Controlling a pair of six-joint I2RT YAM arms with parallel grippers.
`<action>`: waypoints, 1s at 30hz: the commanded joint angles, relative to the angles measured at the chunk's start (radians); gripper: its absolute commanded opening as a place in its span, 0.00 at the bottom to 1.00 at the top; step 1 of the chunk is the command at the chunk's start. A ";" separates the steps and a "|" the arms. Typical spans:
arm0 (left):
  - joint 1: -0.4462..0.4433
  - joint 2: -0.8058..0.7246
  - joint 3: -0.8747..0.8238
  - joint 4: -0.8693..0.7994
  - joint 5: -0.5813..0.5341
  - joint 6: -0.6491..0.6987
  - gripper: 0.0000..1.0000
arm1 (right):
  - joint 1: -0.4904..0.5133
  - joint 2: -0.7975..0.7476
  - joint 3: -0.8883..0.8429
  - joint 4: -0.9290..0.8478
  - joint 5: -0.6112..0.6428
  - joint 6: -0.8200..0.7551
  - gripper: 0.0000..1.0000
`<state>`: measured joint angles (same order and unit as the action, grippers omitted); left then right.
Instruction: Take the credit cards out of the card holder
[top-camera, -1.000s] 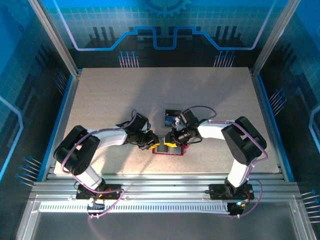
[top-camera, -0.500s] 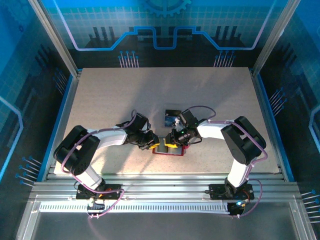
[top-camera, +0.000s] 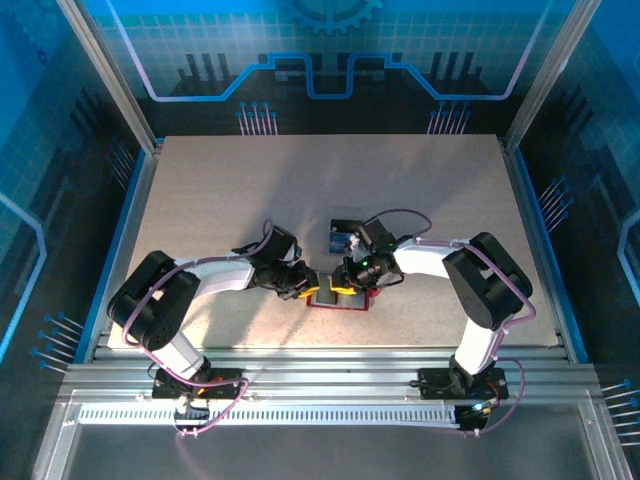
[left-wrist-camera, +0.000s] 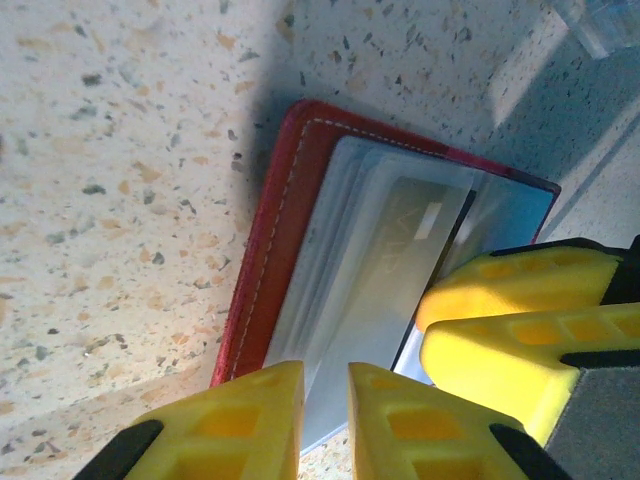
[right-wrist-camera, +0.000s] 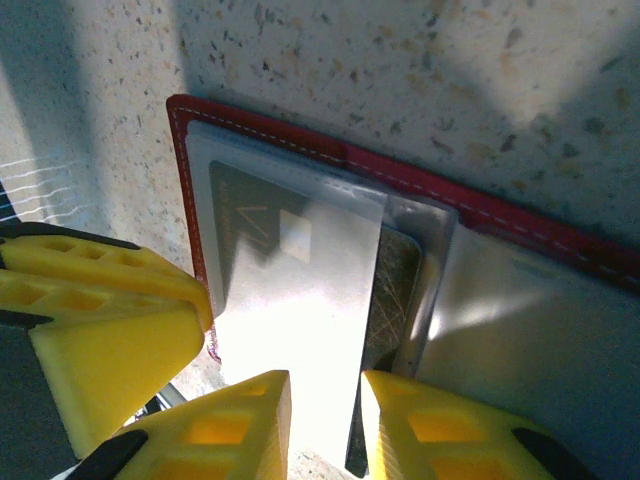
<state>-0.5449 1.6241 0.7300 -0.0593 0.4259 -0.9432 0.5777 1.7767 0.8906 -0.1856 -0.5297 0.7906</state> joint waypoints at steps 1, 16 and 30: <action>0.008 0.020 -0.018 0.019 0.006 0.002 0.20 | 0.005 -0.026 0.013 -0.060 0.041 -0.024 0.27; 0.007 0.031 -0.047 0.044 -0.003 -0.008 0.19 | -0.008 -0.040 0.012 -0.080 0.046 -0.039 0.28; 0.008 0.027 -0.037 0.037 0.002 -0.007 0.19 | -0.018 -0.059 0.007 -0.095 0.053 -0.048 0.28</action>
<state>-0.5449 1.6447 0.7040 0.0021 0.4274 -0.9440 0.5701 1.7424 0.8913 -0.2489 -0.4927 0.7578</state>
